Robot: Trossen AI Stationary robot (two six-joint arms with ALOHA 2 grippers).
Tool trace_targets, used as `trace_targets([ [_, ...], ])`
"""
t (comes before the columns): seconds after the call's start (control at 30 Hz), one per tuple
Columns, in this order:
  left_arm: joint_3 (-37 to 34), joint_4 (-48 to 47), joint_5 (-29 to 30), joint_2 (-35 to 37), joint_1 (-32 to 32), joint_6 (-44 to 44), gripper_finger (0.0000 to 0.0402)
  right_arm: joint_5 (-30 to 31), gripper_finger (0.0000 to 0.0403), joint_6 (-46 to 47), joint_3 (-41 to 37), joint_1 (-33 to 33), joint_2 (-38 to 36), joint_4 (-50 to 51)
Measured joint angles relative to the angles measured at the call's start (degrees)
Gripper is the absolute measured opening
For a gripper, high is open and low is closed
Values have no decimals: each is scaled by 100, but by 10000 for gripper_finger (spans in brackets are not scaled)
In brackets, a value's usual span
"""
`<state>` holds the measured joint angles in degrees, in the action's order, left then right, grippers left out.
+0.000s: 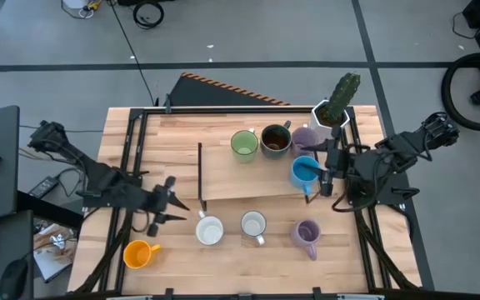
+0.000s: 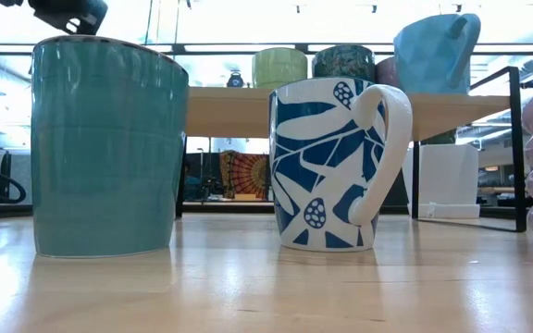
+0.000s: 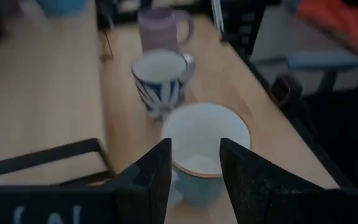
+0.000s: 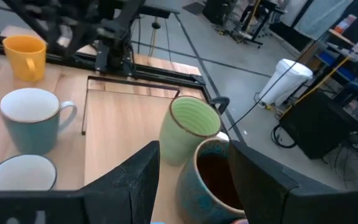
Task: Place coffee mugs
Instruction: Put the light blue mug on the shelf
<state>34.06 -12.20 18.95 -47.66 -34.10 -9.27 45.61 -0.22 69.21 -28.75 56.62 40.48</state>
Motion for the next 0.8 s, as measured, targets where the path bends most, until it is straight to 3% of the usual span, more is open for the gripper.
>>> trace_targets([
  [0.13,628,-452,-115,-894,-97,-207,141,222,197,-32,0,4,-17,-21],
  [0.4,2074,-1821,-623,-2567,-101,-499,141,-8,197,-131,0,2,-15,-80],
  [0.67,3602,-3637,-718,-3670,-298,248,141,-65,197,-112,0,2,-15,-76],
  [0.8,3864,-3790,-718,-3893,-319,815,141,-214,197,-106,0,2,-15,-100],
])
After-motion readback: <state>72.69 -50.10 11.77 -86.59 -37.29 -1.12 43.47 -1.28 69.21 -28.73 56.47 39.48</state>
